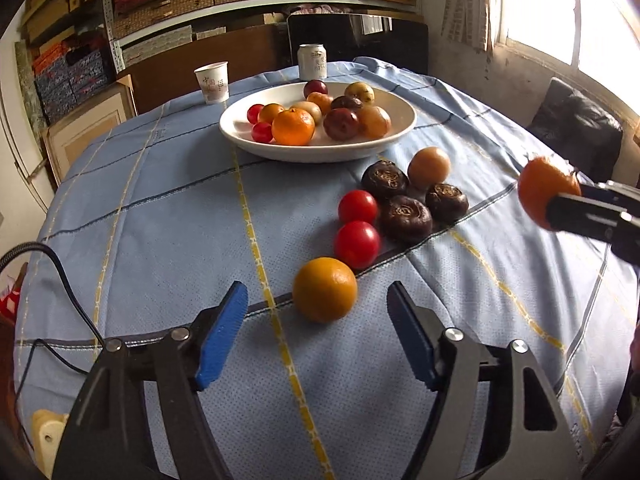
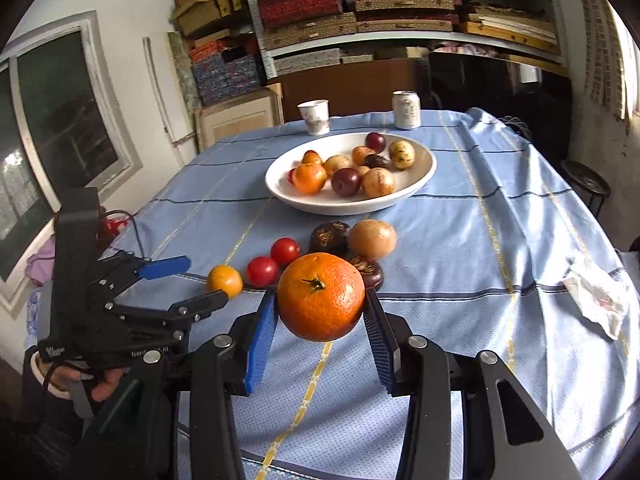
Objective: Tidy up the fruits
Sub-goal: 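Grasp an orange fruit with the left tool while the right tool holds the tangerine, then carry the orange fruit and tangerine onto the plate and open both tools, then grasp a dark brown round fruit with the right tool while the left tool grasps a red tomato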
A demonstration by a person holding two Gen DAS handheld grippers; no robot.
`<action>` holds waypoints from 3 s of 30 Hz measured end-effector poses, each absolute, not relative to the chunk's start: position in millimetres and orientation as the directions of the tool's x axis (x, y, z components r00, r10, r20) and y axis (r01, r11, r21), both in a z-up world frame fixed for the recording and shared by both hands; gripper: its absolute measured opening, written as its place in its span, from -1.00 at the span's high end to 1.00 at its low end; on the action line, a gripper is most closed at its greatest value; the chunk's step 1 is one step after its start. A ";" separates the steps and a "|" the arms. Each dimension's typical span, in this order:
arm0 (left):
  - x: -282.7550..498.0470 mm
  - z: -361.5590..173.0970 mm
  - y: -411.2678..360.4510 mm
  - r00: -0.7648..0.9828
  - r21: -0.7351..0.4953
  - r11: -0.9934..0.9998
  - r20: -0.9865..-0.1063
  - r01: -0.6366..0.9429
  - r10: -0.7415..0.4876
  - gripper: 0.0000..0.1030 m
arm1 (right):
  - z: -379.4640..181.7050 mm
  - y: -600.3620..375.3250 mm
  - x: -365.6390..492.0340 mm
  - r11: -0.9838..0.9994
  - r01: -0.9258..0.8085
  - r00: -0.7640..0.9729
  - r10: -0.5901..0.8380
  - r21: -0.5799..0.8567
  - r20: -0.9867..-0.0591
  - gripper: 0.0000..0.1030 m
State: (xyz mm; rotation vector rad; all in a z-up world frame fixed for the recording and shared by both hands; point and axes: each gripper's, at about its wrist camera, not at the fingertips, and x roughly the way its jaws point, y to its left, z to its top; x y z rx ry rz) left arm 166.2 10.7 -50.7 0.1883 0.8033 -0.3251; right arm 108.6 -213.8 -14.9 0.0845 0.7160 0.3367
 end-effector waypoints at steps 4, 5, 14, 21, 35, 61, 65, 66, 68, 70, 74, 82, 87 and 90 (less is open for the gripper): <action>170.3 -51.3 14.4 0.650 0.020 0.940 -0.727 0.341 -0.220 -0.34 | -18.5 -217.2 113.9 0.927 -0.297 0.696 0.373 0.228 -0.613 0.14; 171.3 -52.1 14.4 0.644 0.012 0.938 -0.731 0.346 -0.227 -0.32 | -19.2 -218.0 114.4 0.925 -0.300 0.695 0.380 0.235 -0.610 0.14; 180.7 -57.4 10.5 0.617 -0.001 0.934 -0.751 0.356 -0.236 -0.22 | -24.1 -223.1 122.4 0.915 -0.299 0.688 0.404 0.272 -0.602 0.14; 185.7 -64.1 9.0 0.591 -0.006 0.933 -0.772 0.359 -0.232 0.04 | -24.6 -224.1 120.5 0.916 -0.299 0.685 0.401 0.267 -0.609 0.14; 189.0 -63.9 11.0 0.579 -0.013 0.943 -0.786 0.331 -0.215 0.28 | -23.3 -231.5 125.8 0.911 -0.308 0.665 0.413 0.275 -0.623 0.14; 385.0 -23.9 -1.5 0.628 -0.079 0.981 -0.759 0.177 -0.175 0.28 | -21.2 -236.6 349.1 0.923 -0.309 0.650 0.382 0.231 -0.658 0.14; 389.0 -27.6 1.9 0.617 -0.093 0.984 -0.769 0.154 -0.169 0.12 | -25.2 -233.6 351.2 0.926 -0.311 0.650 0.373 0.216 -0.662 0.04; 387.2 -26.2 2.4 0.620 -0.087 0.986 -0.769 0.144 -0.159 -0.26 | -24.3 -233.3 349.2 0.926 -0.311 0.657 0.373 0.215 -0.656 -0.21; 377.7 -14.2 4.0 0.665 -0.069 0.991 -0.735 0.118 -0.130 -0.61 | -17.1 -234.1 341.8 0.927 -0.316 0.678 0.369 0.201 -0.636 -0.30; 363.8 -0.2 3.4 0.697 -0.049 0.991 -0.707 0.121 -0.120 -0.65 | -6.8 -234.4 329.7 0.927 -0.330 0.692 0.366 0.179 -0.622 -0.32; 323.0 23.4 1.6 0.732 -0.025 0.989 -0.669 0.148 -0.127 -0.84 | 11.7 -236.4 298.9 0.928 -0.345 0.718 0.356 0.138 -0.598 -0.34; 239.2 -5.8 -1.6 0.699 -0.047 0.967 -0.682 0.250 -0.214 -0.85 | 5.0 -231.0 235.1 0.861 -0.505 0.653 0.428 0.062 -0.625 -0.39; 228.2 -27.8 4.2 0.640 -0.116 0.965 -0.729 0.235 -0.244 -0.85 | -25.1 -232.8 223.1 0.862 -0.495 0.574 0.417 0.107 -0.705 -0.39; 218.4 -29.7 2.8 0.625 -0.137 0.955 -0.730 0.263 -0.277 -0.85 | -37.1 -230.7 218.3 0.844 -0.517 0.519 0.440 0.141 -0.733 -0.39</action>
